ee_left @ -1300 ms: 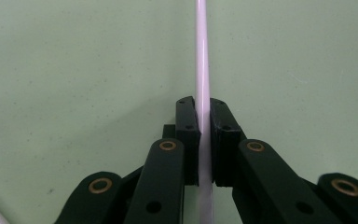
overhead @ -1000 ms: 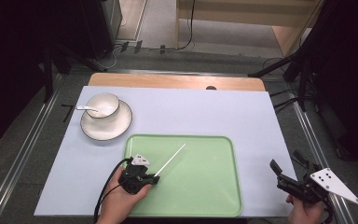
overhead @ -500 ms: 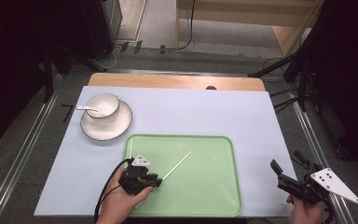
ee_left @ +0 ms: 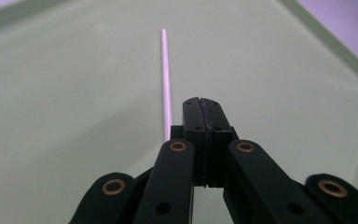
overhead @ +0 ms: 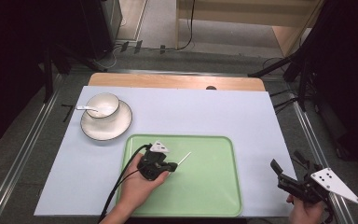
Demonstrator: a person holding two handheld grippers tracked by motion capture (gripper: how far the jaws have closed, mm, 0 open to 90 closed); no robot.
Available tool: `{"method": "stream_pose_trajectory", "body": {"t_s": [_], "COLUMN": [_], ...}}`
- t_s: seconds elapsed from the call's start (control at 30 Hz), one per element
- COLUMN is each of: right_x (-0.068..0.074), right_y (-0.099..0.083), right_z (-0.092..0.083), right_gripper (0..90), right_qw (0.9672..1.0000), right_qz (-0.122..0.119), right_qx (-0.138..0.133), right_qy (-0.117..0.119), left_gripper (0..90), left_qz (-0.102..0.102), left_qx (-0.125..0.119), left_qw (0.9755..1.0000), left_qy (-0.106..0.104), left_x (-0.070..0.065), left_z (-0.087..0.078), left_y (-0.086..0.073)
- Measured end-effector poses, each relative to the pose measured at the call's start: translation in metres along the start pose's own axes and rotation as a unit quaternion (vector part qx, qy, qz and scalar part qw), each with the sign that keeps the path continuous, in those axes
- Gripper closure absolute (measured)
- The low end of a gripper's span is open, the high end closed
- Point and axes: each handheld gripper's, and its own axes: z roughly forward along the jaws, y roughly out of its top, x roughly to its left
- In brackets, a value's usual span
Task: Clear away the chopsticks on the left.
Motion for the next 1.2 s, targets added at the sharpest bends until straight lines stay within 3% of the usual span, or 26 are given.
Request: {"method": "stream_pose_trajectory", "body": {"t_s": [0.13,0.2,0.3,0.37,0.5,0.9,1.2], "right_x": [0.000,0.000,0.000,0.000,-0.001,0.001,0.001], "right_y": [0.000,0.000,0.000,0.000,-0.001,0.000,-0.001], "right_z": [0.000,0.000,0.000,0.000,0.000,0.001,0.001], "right_gripper": [12.9,12.9,12.9,12.9,12.9,12.9,12.9], "right_qw": [1.0000,1.0000,1.0000,1.0000,1.0000,1.0000,1.0000], "right_qz": [0.000,-0.001,-0.001,-0.002,-0.001,-0.003,-0.003], "right_qx": [0.000,0.001,0.001,0.001,0.002,0.003,0.002], "right_qy": [0.001,0.001,0.001,0.002,0.002,0.002,0.002], "left_gripper": [90.0,90.0,90.0,90.0,90.0,90.0,90.0], "left_qz": [0.001,-0.010,-0.016,-0.032,-0.042,-0.094,-0.105], "left_qx": [0.022,0.017,0.013,0.010,0.011,-0.008,-0.011], "left_qw": [0.9997,0.9998,0.9993,0.9985,0.9973,0.9916,0.9895], "left_qy": [0.004,0.003,0.030,0.043,0.059,0.088,0.099], "left_x": [-0.002,-0.001,0.004,0.014,0.024,0.064,0.075], "left_z": [0.021,0.025,0.024,0.020,0.014,-0.015,-0.028], "left_y": [0.007,0.009,0.012,0.012,0.011,-0.005,-0.016]}}
